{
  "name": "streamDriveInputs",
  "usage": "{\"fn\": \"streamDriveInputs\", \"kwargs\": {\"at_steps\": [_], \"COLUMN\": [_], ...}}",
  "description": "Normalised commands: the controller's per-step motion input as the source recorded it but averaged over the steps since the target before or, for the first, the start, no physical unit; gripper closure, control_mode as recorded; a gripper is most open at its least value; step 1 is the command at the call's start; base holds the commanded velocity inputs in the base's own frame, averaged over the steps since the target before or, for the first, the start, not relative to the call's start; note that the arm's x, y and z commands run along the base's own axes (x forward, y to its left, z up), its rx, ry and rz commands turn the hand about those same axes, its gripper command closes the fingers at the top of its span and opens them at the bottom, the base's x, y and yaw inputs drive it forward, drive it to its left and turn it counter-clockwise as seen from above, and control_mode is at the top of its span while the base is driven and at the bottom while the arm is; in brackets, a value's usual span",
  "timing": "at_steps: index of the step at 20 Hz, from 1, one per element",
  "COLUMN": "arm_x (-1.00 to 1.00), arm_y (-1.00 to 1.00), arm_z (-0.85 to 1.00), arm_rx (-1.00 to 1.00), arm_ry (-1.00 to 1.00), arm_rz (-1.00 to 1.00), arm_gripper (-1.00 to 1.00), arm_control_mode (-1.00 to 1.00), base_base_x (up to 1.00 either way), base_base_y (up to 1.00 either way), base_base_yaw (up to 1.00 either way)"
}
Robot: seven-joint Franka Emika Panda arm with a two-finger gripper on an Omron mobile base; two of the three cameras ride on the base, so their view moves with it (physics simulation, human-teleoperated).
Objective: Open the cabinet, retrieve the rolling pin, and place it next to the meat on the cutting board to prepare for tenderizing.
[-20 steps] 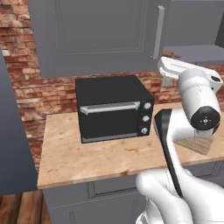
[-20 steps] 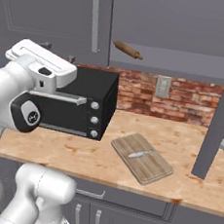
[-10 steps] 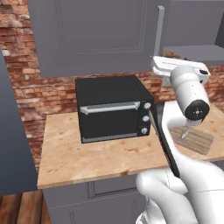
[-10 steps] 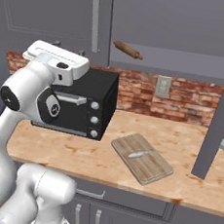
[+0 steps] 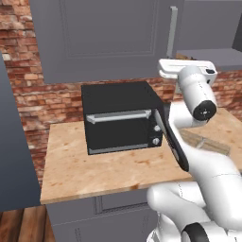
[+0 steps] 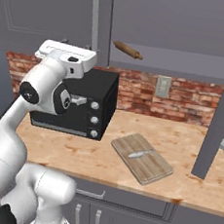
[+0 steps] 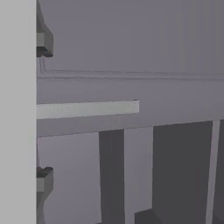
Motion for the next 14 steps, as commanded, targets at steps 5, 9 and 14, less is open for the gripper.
{"fn": "streamDriveInputs", "kwargs": {"at_steps": [5,9,14], "arm_x": [0.34,0.28,0.39], "arm_y": [-0.11,-0.17,-0.04], "arm_z": [-0.03,-0.02,-0.04], "arm_rx": [-0.06,-0.06,-0.04], "arm_ry": [-0.02,-0.03,-0.03], "arm_rz": [0.00,0.00,0.01], "arm_gripper": [-1.00,-1.00,-1.00], "arm_control_mode": [-1.00,-1.00,-1.00], "base_base_x": [0.00,0.00,0.00], "base_base_y": [0.00,0.00,0.00], "base_base_yaw": [0.00,0.00,0.00]}}
